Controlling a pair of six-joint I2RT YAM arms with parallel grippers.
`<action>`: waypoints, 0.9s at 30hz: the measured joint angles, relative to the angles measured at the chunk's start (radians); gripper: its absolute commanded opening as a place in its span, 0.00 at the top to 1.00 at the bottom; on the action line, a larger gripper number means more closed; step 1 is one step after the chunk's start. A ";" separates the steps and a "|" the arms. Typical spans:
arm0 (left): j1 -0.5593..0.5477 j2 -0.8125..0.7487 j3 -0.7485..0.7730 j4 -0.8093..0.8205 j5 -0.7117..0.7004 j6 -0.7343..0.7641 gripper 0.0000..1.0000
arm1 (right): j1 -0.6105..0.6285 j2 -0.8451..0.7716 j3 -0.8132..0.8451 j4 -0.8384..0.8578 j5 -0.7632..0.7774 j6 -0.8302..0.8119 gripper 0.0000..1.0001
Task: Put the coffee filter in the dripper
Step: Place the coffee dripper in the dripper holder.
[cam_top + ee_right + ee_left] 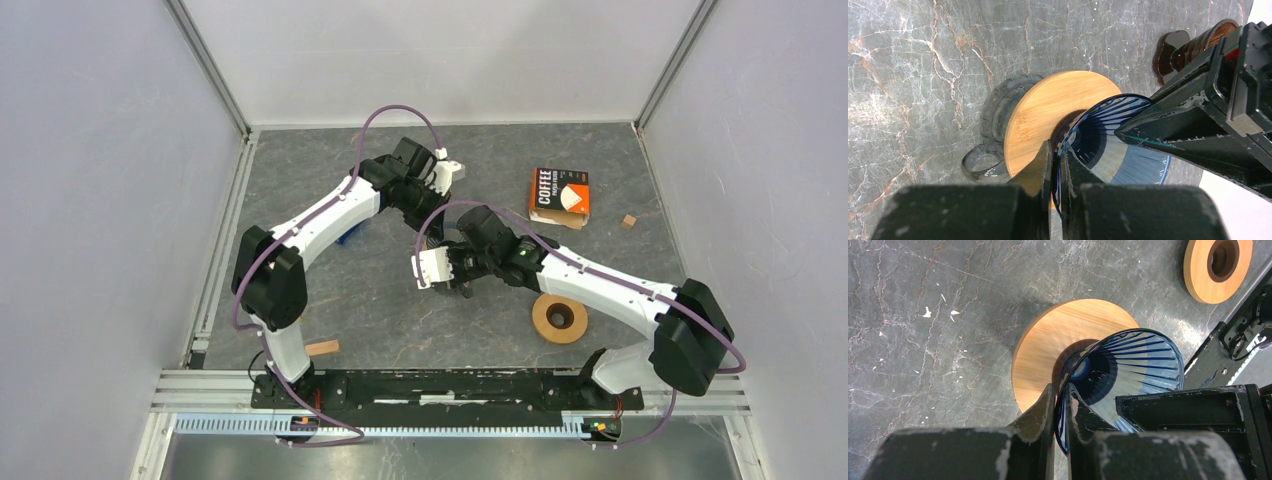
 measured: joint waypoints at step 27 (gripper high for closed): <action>-0.026 -0.017 -0.016 0.020 -0.031 0.004 0.82 | -0.008 0.018 0.010 -0.035 -0.018 0.007 0.79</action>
